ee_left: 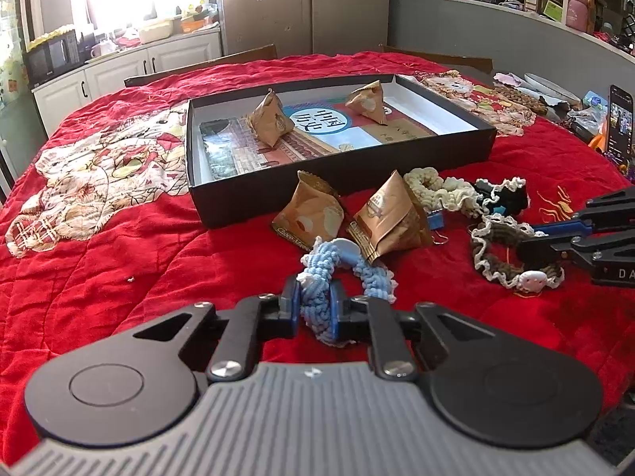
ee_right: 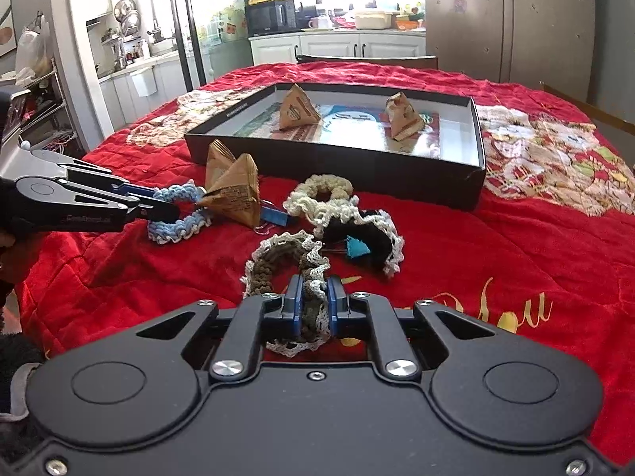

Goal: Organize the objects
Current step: 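Close the left gripper on the blue crochet scrunchie while the right grips the brown lace scrunchie, then lift and carry the blue scrunchie with the left gripper while the right carries the lace scrunchie to the box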

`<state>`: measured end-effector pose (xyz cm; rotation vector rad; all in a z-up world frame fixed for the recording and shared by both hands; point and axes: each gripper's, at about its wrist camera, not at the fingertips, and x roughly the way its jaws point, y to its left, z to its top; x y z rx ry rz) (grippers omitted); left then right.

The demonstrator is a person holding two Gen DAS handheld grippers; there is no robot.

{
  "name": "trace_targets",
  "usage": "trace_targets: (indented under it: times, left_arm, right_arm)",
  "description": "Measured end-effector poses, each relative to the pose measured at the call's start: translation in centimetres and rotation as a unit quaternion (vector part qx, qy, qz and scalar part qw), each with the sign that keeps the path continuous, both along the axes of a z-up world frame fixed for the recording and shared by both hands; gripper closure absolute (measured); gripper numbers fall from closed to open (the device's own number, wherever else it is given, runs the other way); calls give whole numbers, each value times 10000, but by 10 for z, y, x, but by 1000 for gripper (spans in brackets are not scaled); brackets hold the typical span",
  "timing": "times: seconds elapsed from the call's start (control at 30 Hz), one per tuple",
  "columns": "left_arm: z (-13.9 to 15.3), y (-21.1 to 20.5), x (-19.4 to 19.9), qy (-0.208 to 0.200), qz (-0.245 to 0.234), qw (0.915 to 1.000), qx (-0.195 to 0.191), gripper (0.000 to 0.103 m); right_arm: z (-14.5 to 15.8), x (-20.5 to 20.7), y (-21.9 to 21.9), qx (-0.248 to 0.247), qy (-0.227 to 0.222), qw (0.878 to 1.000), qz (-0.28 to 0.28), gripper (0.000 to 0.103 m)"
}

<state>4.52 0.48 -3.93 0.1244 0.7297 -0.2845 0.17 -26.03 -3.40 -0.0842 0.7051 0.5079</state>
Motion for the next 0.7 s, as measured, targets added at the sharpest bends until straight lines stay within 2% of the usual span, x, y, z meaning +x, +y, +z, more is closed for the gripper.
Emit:
trace_targets:
  times: [0.7]
  left_arm:
    - [26,0,-18,-278,-95,9996,-31,86]
  right_arm:
    - [23,-14,1,88,-377,9988,287,91]
